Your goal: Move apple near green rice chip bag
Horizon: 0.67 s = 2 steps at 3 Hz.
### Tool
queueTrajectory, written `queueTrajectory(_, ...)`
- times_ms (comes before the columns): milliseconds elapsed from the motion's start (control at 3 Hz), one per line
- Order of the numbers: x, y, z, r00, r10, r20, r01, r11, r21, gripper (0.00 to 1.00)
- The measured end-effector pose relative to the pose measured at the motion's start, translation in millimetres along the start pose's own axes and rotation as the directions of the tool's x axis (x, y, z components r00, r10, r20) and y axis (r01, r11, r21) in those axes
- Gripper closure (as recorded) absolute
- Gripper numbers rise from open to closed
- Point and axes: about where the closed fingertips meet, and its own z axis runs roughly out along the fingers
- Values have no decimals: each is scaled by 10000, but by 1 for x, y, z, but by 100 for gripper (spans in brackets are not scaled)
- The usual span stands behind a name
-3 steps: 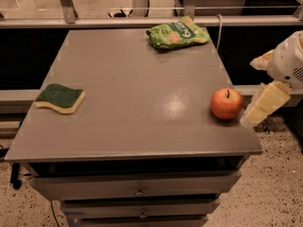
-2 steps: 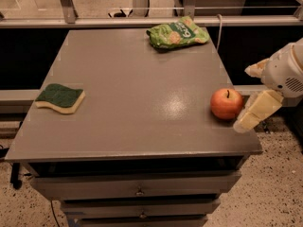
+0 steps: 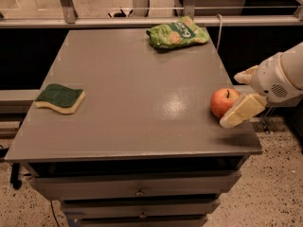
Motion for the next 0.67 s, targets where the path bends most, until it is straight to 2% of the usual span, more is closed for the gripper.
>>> queueTrajectory(667,1,-12,10,9995,41,317,-51,9995,300,61)
